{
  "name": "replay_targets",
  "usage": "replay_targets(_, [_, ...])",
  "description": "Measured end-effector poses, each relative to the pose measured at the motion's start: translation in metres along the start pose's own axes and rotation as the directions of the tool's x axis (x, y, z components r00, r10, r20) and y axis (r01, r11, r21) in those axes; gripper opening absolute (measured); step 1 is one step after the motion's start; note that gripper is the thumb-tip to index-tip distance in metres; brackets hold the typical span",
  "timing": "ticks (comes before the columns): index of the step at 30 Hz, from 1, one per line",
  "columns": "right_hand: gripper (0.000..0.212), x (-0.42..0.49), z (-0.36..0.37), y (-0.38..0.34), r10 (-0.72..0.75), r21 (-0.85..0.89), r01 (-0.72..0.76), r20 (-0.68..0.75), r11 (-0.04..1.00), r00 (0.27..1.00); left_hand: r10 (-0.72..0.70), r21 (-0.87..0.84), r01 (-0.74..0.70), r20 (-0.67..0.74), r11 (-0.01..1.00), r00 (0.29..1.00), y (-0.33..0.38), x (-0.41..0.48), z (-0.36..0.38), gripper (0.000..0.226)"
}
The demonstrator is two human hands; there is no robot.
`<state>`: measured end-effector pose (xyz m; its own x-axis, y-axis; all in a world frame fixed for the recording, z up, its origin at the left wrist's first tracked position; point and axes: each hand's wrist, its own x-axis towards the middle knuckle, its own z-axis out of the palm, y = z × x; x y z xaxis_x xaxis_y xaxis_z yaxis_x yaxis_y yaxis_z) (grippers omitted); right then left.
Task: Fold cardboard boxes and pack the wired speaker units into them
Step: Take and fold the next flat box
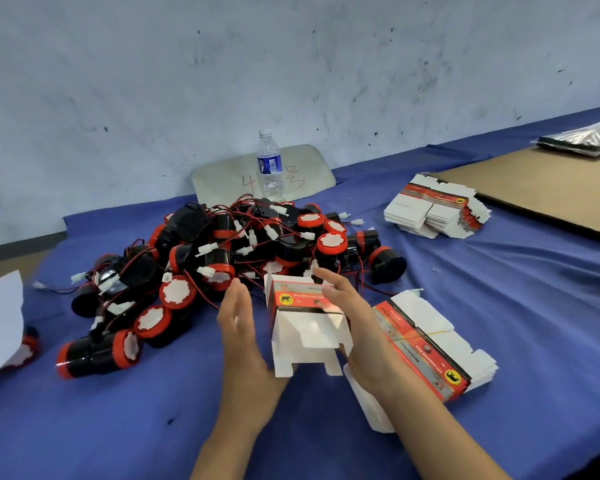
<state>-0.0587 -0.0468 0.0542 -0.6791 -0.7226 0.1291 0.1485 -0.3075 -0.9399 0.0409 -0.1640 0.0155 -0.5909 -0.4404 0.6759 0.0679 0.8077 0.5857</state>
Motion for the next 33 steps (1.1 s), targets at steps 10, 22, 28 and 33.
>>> replay_targets(10, [0.058, 0.001, -0.003, -0.004, 0.093, 0.104, -0.119, 0.228, 0.987, 0.969, -0.215, -0.311, 0.185, -0.065, 0.932, 0.974, 0.009, -0.001, -0.002, 0.074])
replay_targets(22, [0.062, -0.004, 0.007, -0.002, -0.055, -0.069, 0.073, 0.229, 0.995, 0.972, -0.387, -0.524, 0.251, -0.166, 0.814, 0.907, 0.03, 0.0, -0.004, 0.044])
replay_targets(28, [0.035, -0.006, 0.01, 0.003, -0.052, -0.065, 0.064, 0.179, 0.996, 0.982, -0.426, -0.508, 0.297, -0.156, 0.808, 0.891, 0.033, 0.002, -0.006, 0.022])
replay_targets(33, [0.036, -0.006, 0.01, 0.006, -0.053, -0.087, 0.068, 0.166, 0.994, 0.985, -0.381, -0.432, 0.289, -0.143, 0.854, 0.914, 0.033, 0.001, -0.004, 0.045])
